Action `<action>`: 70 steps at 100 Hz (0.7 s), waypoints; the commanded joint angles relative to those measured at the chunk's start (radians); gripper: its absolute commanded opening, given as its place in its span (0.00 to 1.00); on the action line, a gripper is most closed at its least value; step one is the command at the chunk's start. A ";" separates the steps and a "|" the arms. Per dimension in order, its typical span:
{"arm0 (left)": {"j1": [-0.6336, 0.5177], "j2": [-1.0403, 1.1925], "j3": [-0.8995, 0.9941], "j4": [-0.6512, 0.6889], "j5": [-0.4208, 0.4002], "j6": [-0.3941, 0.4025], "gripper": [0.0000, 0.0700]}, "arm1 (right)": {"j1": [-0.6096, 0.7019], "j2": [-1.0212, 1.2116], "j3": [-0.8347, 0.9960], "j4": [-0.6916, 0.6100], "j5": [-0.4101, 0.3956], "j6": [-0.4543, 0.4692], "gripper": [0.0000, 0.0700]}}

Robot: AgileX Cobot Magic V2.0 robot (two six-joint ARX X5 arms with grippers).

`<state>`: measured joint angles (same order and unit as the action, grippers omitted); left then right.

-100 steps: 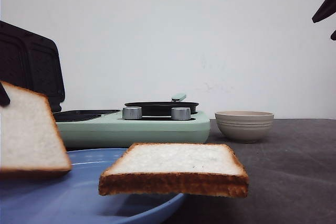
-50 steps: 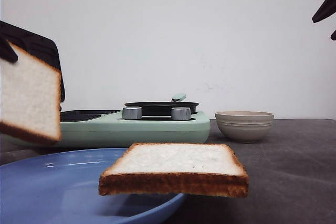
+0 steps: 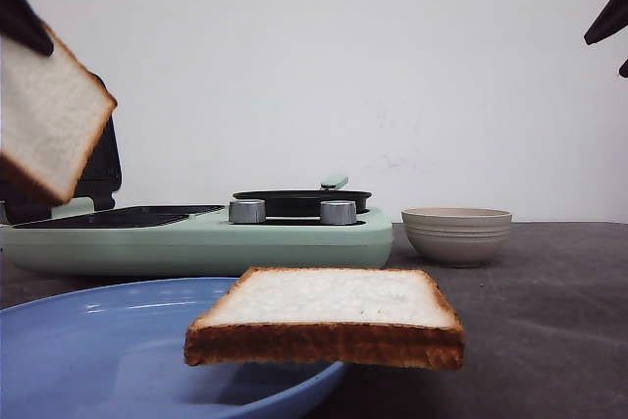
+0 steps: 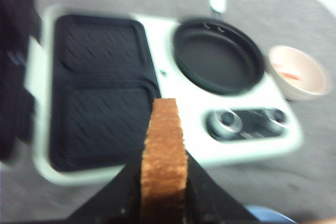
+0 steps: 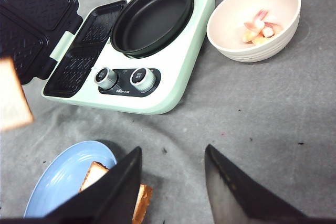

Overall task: Make breakfast with bread and shrimp
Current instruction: 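Carry the bread with the left gripper over the sandwich press plate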

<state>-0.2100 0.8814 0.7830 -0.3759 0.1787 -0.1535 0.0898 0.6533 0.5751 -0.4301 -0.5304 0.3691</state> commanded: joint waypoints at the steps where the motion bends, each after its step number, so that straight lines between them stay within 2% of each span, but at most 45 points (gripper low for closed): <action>1: -0.009 0.042 0.038 0.011 -0.034 0.073 0.01 | 0.002 0.005 0.018 0.006 -0.004 -0.014 0.33; 17: -0.037 0.157 0.113 0.041 -0.102 0.171 0.01 | 0.002 0.005 0.018 0.006 -0.004 -0.014 0.33; 34: -0.069 0.292 0.175 0.153 -0.200 0.265 0.00 | 0.002 0.005 0.018 0.002 -0.004 -0.013 0.33; 48: -0.095 0.404 0.206 0.293 -0.294 0.379 0.00 | 0.002 0.005 0.018 -0.007 -0.004 -0.014 0.33; 70: -0.101 0.569 0.231 0.584 -0.319 0.553 0.00 | 0.002 0.005 0.018 -0.011 -0.004 -0.018 0.33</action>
<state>-0.3065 1.4155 0.9867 0.1207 -0.1318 0.2993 0.0898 0.6533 0.5755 -0.4450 -0.5304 0.3641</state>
